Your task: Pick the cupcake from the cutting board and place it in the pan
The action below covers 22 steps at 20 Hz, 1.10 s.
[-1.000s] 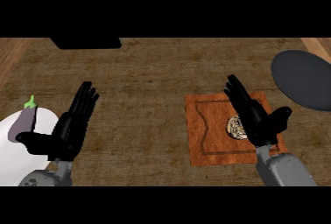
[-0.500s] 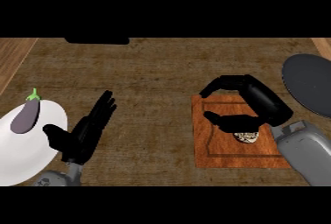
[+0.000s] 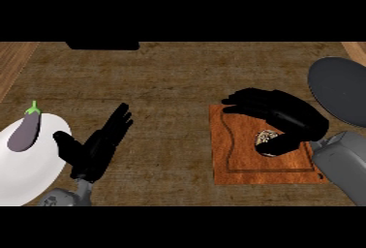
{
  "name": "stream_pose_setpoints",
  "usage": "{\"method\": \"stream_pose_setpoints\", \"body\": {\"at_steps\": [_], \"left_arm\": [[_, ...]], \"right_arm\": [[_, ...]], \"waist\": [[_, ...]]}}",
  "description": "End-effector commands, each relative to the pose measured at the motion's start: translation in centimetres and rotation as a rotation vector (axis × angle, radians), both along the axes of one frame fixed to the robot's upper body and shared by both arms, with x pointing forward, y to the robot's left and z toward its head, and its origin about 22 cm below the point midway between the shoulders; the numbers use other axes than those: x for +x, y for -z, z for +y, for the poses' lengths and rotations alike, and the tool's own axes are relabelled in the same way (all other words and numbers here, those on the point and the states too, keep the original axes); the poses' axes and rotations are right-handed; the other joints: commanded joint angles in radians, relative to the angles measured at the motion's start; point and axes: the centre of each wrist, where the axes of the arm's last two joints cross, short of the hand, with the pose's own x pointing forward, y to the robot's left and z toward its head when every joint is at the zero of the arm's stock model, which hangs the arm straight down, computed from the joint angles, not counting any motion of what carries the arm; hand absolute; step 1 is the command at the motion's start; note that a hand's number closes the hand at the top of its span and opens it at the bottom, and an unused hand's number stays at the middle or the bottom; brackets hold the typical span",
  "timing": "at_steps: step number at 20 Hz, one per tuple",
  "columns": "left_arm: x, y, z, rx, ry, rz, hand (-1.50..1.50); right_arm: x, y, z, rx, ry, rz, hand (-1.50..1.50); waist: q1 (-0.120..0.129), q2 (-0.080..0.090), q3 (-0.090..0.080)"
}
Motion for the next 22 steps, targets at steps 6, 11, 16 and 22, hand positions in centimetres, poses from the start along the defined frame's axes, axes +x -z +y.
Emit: {"method": "stream_pose_setpoints", "body": {"at_steps": [6,11,16,22], "left_arm": [[-0.2,0.2,1.2,0.014,-0.010,0.028,0.00],[0.6,-0.1,1.3,0.017,-0.019,0.015,0.00],[0.9,-0.5,0.7,-0.004,-0.007,0.025,0.00],[-0.6,0.0,1.1,0.003,-0.022,-0.015,0.00]], "right_arm": [[-2.7,-0.1,2.4,-0.777,0.117,-0.178,-1.50],[-5.6,0.4,6.1,-1.064,0.161,-0.186,-1.50],[-8.4,1.9,10.1,-1.238,0.221,-0.159,-1.50],[-11.9,4.4,11.1,-1.235,0.301,-0.092,-1.50]], "waist": [[-0.015,-0.016,-0.005],[-0.027,-0.012,-0.004],[-0.018,-0.003,0.000],[-0.010,0.000,0.002]]}}
